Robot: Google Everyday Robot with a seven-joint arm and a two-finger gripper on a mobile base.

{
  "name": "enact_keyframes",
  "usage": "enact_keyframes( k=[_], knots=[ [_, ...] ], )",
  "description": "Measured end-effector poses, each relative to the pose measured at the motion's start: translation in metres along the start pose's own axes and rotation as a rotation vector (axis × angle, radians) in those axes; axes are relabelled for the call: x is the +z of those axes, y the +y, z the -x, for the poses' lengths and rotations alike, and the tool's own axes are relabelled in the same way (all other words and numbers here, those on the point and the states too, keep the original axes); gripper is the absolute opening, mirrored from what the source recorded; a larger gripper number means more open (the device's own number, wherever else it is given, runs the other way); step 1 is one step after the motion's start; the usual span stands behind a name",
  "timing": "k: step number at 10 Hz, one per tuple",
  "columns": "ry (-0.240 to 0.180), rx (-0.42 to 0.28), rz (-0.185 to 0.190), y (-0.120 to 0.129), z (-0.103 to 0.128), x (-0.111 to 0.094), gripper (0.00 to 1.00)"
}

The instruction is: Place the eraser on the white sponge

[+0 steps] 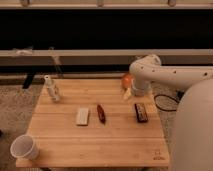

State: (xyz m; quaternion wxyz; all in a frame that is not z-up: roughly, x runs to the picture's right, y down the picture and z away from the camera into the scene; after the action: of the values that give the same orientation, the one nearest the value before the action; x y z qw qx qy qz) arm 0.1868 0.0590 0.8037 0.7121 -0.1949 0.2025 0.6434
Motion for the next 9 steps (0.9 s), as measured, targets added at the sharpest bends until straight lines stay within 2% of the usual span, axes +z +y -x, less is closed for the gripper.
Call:
enact_keyframes(
  k=[6,9],
  knots=[
    [0.026,0.021,0.036,-0.013,-0.003,0.082,0.8],
    [0.04,0.046,0.04,-0.025,-0.005,0.102,0.8]
  ],
)
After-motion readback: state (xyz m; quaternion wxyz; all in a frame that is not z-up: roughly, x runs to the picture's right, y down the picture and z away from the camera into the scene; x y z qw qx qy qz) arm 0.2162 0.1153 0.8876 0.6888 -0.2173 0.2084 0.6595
